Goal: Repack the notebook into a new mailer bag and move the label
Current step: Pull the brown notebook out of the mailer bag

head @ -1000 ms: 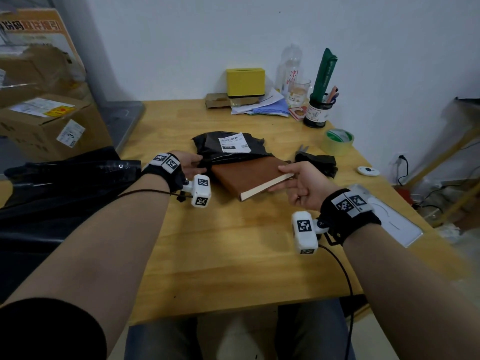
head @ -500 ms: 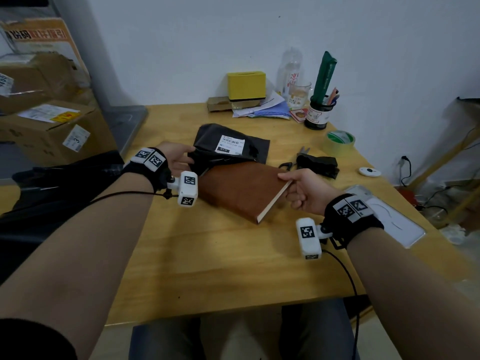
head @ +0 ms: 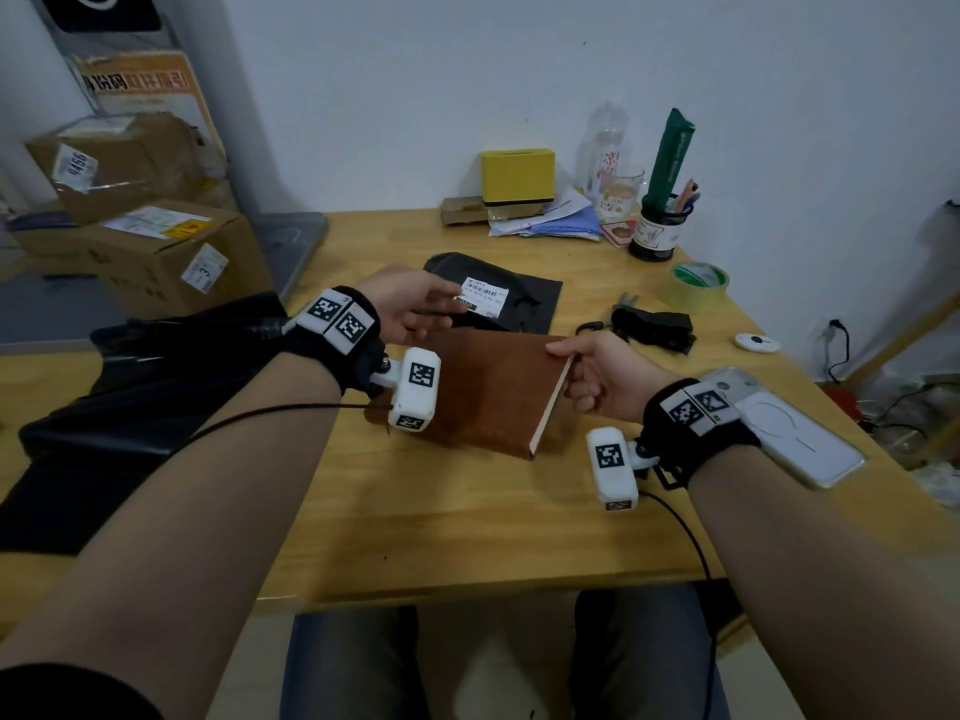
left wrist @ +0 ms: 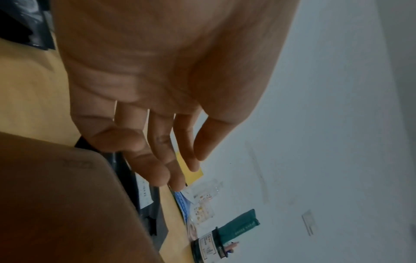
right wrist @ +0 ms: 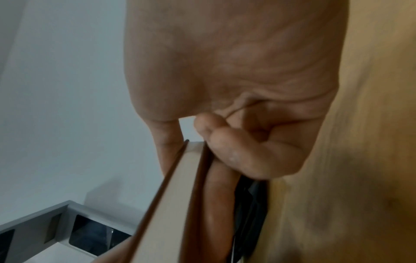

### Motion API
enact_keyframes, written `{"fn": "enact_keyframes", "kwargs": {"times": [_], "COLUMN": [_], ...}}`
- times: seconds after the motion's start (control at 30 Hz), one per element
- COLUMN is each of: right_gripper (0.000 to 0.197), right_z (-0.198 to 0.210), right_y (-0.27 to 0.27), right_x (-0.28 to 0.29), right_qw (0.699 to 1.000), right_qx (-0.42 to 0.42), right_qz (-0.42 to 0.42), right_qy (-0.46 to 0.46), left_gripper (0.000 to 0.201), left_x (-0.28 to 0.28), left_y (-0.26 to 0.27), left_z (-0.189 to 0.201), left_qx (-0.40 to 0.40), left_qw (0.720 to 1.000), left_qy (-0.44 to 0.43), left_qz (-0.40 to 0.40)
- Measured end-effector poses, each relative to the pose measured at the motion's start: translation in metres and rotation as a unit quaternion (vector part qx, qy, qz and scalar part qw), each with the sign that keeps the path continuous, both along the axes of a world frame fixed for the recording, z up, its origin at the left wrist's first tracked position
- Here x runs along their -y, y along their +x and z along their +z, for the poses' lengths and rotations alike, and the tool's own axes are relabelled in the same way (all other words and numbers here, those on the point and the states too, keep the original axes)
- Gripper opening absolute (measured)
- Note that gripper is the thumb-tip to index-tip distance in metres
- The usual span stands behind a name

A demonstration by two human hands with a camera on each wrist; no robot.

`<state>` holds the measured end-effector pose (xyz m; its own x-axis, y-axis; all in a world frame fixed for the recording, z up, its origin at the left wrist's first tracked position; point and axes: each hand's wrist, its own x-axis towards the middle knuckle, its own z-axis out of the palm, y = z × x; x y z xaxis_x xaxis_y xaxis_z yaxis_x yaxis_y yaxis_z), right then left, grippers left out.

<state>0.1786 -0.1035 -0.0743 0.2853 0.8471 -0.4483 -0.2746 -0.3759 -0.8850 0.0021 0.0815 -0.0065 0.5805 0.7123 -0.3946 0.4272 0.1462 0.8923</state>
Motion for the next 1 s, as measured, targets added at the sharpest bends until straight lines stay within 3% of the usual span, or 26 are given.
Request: {"fn": "enact_keyframes", "kwargs": {"times": [0.27, 0.57, 0.63, 0.77, 1.0], "right_gripper": [0.012, 0.022, 0.018, 0.034, 0.017], "right_z": [0.006, 0.016, 0.016, 0.015, 0.009], "right_y": [0.008, 0.053, 0.064, 0.087, 0.121], "right_x": [0.009, -0.005, -0.015, -0.038, -0.080], "right_qw": [0.995, 0.962, 0.958, 0.948, 0.933], "right_qx": [-0.053, -0.158, -0.161, -0.176, -0.167], "right_qz": [-0.052, -0.181, -0.196, -0.239, -0.307], "right_qy": [0.059, 0.131, 0.136, 0.117, 0.091], "left_gripper": [0.009, 0.010, 0.015, 0.010, 0.009], "left_x": [0.009, -0.003, -0.007, -0.017, -0.053], "left_y": [-0.004, 0.016, 0.023, 0.038, 0.064], "left_z": [0.025, 0.015, 0.008, -0.005, -0.026], "left_qx": [0.049, 0.149, 0.150, 0.138, 0.123], "left_qw": [0.998, 0.985, 0.985, 0.985, 0.979], "left_qy": [0.042, 0.021, -0.001, -0.024, -0.022], "left_qz": [0.012, 0.088, 0.087, 0.103, 0.162]}}
